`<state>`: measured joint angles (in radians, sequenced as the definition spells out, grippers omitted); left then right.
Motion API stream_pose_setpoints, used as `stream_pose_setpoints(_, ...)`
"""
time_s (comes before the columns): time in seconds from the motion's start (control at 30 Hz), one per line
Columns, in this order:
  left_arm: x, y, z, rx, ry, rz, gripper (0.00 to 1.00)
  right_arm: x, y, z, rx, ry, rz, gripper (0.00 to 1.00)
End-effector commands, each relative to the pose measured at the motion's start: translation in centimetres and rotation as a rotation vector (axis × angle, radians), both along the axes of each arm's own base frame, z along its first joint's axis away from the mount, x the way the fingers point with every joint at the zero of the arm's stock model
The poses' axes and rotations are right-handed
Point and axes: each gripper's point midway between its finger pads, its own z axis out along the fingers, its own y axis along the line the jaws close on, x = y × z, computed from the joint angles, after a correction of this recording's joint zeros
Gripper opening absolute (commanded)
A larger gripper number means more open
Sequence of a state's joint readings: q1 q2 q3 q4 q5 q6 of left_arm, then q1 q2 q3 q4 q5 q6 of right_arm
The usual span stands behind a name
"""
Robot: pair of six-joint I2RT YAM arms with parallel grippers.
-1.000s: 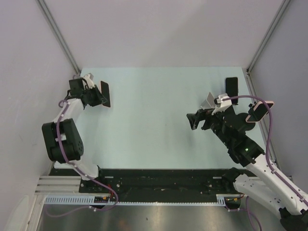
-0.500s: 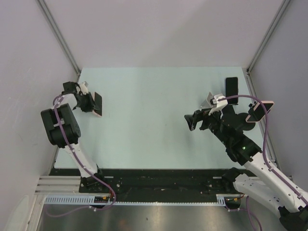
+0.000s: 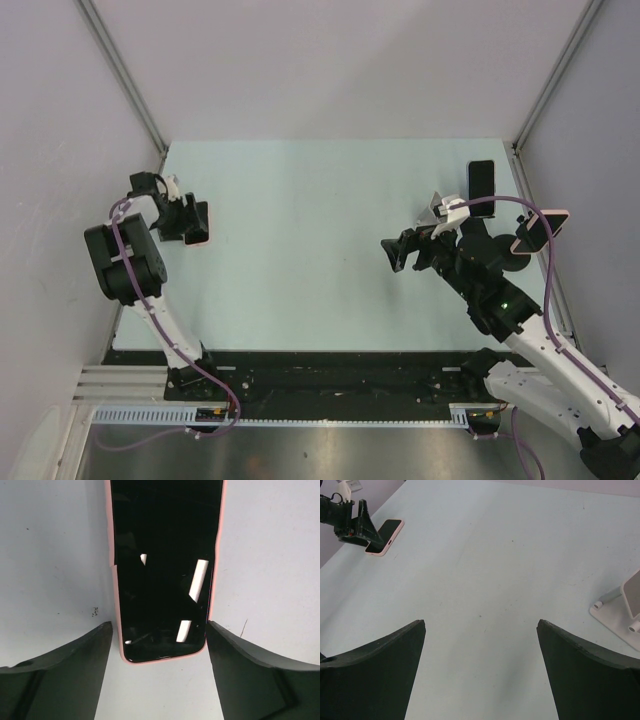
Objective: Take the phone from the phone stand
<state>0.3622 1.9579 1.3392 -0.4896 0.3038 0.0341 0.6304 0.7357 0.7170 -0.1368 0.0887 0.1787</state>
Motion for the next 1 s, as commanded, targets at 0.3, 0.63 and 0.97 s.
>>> stream_pose_setpoints(0.3, 0.8, 0.5, 2.8, 0.226, -0.019, 0.012, 1.00, 0.3, 0.1, 0.7, 0.012, -0.032, 0.001, 1.00)
stream_pose_setpoints(0.63, 0.5, -0.6, 2.4, 0.362, 0.026, -0.010, 1.00, 0.4, 0.0, 0.4, 0.011, -0.022, -0.006, 0.99)
stream_pose_setpoints(0.97, -0.5, 0.2, 0.4, 0.450, 0.106, -0.019, 1.00, 0.5, 0.0, 0.4, 0.012, -0.022, -0.011, 0.99)
